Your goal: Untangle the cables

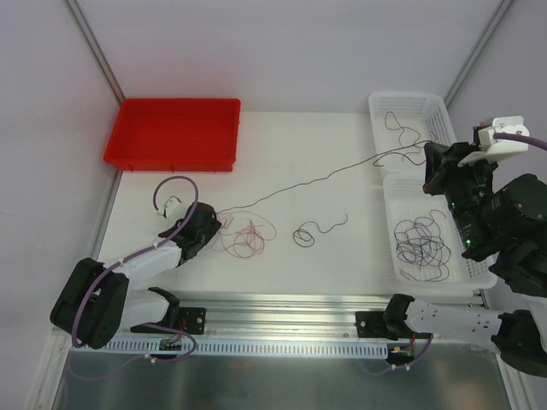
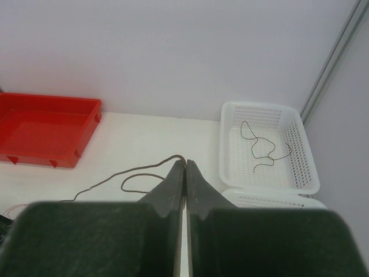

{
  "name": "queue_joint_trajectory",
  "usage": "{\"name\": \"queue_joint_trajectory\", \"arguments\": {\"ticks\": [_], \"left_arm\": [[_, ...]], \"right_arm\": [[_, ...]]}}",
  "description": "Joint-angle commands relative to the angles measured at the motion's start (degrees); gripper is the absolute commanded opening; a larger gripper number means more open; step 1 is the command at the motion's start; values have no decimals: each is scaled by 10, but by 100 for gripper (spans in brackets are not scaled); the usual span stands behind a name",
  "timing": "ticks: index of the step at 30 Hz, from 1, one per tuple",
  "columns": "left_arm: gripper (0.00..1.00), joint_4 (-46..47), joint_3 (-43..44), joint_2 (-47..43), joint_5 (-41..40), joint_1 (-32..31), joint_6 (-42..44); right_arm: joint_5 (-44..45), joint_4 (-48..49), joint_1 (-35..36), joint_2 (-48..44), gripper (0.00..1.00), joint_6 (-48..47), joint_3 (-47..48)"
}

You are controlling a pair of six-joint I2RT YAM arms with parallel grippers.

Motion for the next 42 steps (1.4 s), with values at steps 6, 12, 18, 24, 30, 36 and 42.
{"name": "queue_joint_trajectory", "arguments": {"ticks": [6, 12, 18, 24, 30, 36, 42], "left_arm": [[56, -100, -17, -38, -8, 36, 32], [54, -102, 15, -97, 29, 36, 129], [60, -109, 54, -119, 149, 36, 235], [74, -121, 74, -125, 289, 37, 281], [94, -171, 122, -133, 349, 36, 313], [99, -247, 206, -123, 351, 37, 358], [99, -314, 307, -102, 311, 37, 430]], "right_arm": [[-28, 17, -13, 14, 1, 1, -10], [-229, -15, -102, 101, 1, 116, -72], [-377, 73, -182, 224, 2, 185, -159], [-408, 102, -210, 365, 31, 188, -153], [-432, 64, -210, 396, 72, 188, -155], [-467, 53, -179, 328, 85, 228, -232], [-435, 91, -144, 323, 82, 311, -339]]}}
